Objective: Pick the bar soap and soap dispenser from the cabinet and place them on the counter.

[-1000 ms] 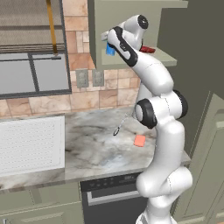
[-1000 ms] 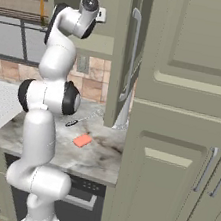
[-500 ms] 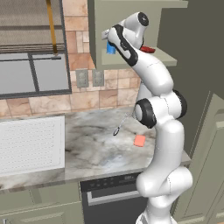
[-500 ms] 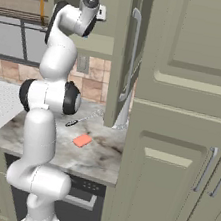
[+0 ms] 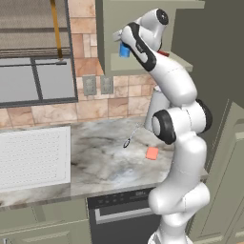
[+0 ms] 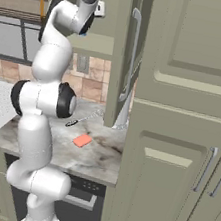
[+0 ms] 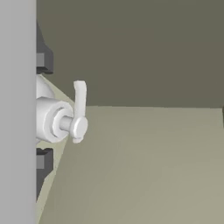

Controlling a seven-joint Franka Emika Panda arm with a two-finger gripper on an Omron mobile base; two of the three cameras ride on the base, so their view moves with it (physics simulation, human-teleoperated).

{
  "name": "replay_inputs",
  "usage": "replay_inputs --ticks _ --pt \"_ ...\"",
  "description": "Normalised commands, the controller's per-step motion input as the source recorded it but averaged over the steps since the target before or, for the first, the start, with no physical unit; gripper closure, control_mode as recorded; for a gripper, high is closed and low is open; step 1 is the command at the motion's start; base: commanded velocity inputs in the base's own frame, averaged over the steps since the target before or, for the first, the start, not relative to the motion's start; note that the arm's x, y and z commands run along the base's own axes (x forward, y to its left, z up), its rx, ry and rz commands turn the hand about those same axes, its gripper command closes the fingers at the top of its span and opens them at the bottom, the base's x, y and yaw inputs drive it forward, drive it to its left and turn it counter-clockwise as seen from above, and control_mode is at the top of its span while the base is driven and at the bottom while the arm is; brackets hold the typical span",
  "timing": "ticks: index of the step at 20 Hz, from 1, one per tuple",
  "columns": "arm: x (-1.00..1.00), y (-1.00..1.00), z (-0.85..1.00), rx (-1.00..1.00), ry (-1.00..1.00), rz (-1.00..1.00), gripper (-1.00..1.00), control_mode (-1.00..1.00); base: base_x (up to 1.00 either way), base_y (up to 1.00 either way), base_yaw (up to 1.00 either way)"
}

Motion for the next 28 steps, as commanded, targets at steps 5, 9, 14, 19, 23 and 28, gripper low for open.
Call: replay_inputs --ticks 5,9,14,19,23,28 --pt "-0.74 -0.15 -0.36 -0.01 -0.22 0.02 1.0 -1.0 0.0 0.0 0.0" --pt "-0.89 -0.18 -0.37 -0.01 -0.22 0.02 1.0 -1.0 0.0 0.0 0.0" --pt "-0.92 -0.18 -0.25 -0.04 -0.15 0.0 1.0 -1.0 0.0 0.0 0.0" --pt "-0.75 -0.08 -0.2 -0.05 -0.07 0.0 1.0 -1.0 0.0 0.0 0.0" --pt "-0.43 -0.01 -0.16 -0.02 0.0 0.0 1.0 -1.0 0.0 0.0 0.0" --pt "-0.19 0.0 -0.2 0.0 0.02 0.0 1.0 -1.0 0.0 0.0 0.0"
